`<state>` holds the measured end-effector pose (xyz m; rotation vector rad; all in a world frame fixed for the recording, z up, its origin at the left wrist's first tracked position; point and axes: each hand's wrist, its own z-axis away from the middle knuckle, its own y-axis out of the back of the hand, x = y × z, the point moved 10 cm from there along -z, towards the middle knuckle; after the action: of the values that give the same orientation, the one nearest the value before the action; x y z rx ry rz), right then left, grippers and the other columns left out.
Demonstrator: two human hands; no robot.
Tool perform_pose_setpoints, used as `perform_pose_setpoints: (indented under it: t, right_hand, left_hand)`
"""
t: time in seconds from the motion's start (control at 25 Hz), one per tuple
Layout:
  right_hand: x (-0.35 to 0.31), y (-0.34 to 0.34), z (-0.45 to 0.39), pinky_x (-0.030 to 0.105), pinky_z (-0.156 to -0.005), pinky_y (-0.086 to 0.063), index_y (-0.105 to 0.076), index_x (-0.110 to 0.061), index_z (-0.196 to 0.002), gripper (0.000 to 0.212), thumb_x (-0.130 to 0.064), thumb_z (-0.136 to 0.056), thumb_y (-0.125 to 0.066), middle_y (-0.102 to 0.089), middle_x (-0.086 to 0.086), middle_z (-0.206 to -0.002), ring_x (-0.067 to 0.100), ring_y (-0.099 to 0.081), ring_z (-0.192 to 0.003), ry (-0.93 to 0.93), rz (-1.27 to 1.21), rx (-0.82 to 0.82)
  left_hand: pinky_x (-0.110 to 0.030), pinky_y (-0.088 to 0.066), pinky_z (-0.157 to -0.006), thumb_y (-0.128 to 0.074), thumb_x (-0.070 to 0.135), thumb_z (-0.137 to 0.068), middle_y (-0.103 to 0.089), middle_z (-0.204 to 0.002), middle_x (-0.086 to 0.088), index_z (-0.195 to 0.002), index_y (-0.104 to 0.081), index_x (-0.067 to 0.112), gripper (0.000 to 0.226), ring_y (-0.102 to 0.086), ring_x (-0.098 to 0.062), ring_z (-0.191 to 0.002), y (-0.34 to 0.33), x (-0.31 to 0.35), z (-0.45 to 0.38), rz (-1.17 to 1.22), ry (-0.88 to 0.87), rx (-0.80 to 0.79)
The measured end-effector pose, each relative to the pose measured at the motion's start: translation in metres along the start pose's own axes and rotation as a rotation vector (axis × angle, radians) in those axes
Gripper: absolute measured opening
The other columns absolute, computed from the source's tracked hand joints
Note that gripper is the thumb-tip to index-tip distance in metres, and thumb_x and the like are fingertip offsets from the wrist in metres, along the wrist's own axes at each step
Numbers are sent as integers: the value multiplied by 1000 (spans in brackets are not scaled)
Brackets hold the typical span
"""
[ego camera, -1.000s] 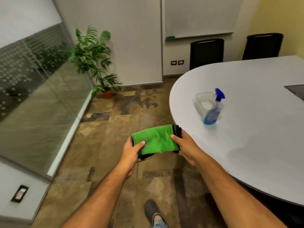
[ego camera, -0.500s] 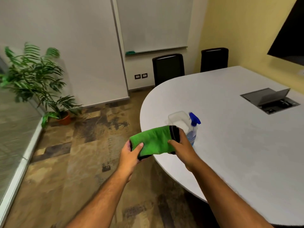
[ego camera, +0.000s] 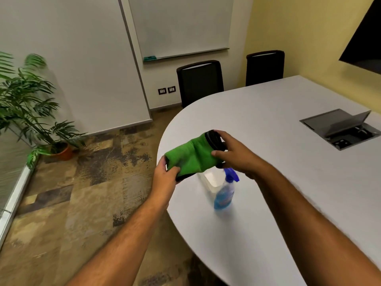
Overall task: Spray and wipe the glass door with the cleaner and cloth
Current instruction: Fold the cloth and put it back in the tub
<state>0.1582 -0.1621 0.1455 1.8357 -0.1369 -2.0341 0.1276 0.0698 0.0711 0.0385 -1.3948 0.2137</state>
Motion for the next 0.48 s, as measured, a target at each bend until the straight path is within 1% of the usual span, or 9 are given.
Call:
perform_pose_setpoints:
  t: [0.04, 0.12, 0.2, 0.28, 0.32, 0.36, 0.44, 0.48]
  right_hand:
    - [6, 16, -17, 41, -79, -69, -50, -39, -149, 61, -6, -101, -67, -67, 11, -126, 31, -75, -106, -2, -4, -10]
    - [25, 49, -53, 45, -83, -69, -54, -43, -145, 62, -7, -97, -72, -71, 9, -124, 30, -78, -103, -6, 16, 5]
    - [56, 75, -91, 50, -85, -68, -57, -41, -144, 65, -6, -93, -76, -71, 10, -125, 31, -76, -106, -16, 70, 54]
    - [93, 88, -125, 52, -90, -66, -57, -33, -147, 67, -6, -89, -79, -69, 6, -124, 31, -72, -113, -32, 151, 96]
    - [113, 89, -139, 48, -92, -65, -56, -30, -149, 68, -7, -89, -79, -68, 3, -122, 30, -70, -113, -45, 185, 107]
    - [132, 86, -150, 40, -90, -63, -54, -27, -151, 69, -7, -89, -78, -69, 2, -121, 27, -70, -111, -60, 209, 114]
    - [166, 78, -168, 19, -76, -56, -50, -24, -155, 71, -8, -90, -75, -71, 7, -127, 19, -70, -97, -99, 238, 128]
    - [182, 72, -176, 15, -71, -54, -46, -23, -157, 73, -8, -91, -74, -71, 10, -133, 18, -69, -93, -121, 245, 123]
  left_hand:
    - [-39, -67, -86, -52, -6, -98, -74, -127, -5, -121, -69, 32, 48, -78, -22, -108, -13, 0, -16, -17, -3, 13]
    - [-47, -65, -96, -55, -3, -99, -70, -133, -8, -135, -65, 23, 46, -73, -29, -118, -40, -4, -50, -78, -10, 36]
    - [-51, -63, -99, -60, -2, -99, -68, -135, -8, -143, -60, 17, 49, -71, -31, -120, -66, -17, -86, -136, 3, 86]
    - [-53, -63, -99, -68, -1, -96, -67, -133, -9, -146, -56, 16, 53, -72, -32, -116, -84, -38, -116, -155, 49, 156]
    - [-52, -63, -99, -71, -1, -95, -68, -132, -9, -145, -56, 17, 55, -73, -32, -114, -90, -52, -127, -160, 69, 188]
    - [-51, -63, -99, -73, 0, -93, -69, -131, -10, -143, -56, 19, 56, -74, -31, -113, -94, -65, -136, -175, 85, 215]
    - [-46, -62, -101, -77, 3, -92, -71, -131, -9, -141, -55, 21, 57, -73, -28, -113, -99, -94, -149, -254, 120, 263]
    - [-44, -62, -102, -78, 5, -92, -72, -133, -10, -142, -54, 21, 58, -72, -27, -115, -102, -109, -154, -303, 148, 275]
